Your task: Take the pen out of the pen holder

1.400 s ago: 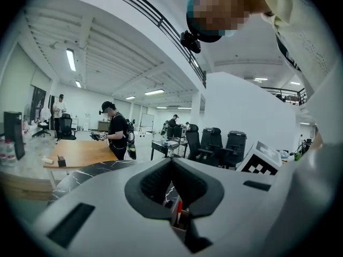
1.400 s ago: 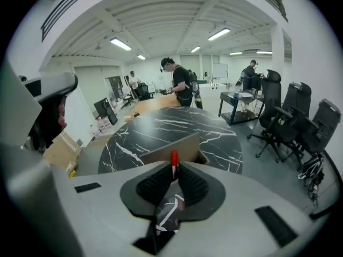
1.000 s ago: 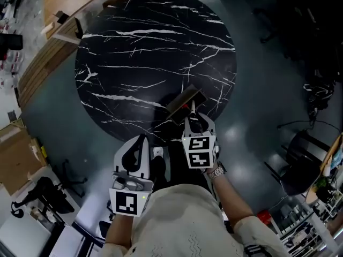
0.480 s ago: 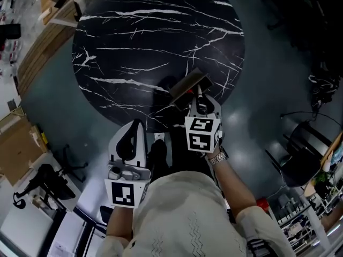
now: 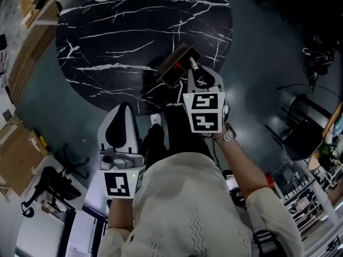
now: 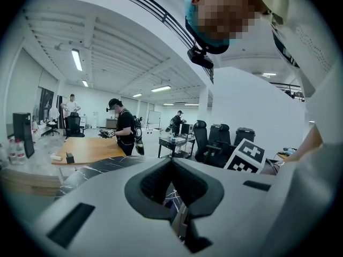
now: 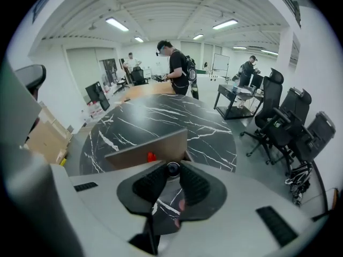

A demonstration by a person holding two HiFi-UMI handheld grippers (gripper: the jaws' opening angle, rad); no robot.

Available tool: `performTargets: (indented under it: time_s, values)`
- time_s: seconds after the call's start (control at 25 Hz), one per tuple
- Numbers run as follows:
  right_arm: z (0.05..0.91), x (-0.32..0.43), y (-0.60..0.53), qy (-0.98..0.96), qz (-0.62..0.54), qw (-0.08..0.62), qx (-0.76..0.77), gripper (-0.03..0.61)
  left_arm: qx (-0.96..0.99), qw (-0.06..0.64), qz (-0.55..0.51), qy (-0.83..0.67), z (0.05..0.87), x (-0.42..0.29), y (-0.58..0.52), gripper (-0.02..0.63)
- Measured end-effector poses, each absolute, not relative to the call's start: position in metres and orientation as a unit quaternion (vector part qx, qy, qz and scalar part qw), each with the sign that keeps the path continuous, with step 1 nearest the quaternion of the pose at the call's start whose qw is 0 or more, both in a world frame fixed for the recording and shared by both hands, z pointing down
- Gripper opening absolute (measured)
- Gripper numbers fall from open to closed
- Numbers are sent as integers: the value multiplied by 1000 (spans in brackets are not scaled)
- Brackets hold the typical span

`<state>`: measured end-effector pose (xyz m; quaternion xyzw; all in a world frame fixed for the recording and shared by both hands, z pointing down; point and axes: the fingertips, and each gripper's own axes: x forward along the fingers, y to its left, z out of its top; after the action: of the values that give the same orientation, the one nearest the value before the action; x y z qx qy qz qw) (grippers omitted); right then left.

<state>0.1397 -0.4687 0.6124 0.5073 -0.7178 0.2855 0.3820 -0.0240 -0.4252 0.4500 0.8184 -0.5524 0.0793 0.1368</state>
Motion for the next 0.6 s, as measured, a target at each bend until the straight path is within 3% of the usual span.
performTargets:
  time_s: [0.6]
  values:
    - [502, 147, -428, -743, 244, 323, 533, 92, 851, 113, 53, -511, 423, -27, -374, 9]
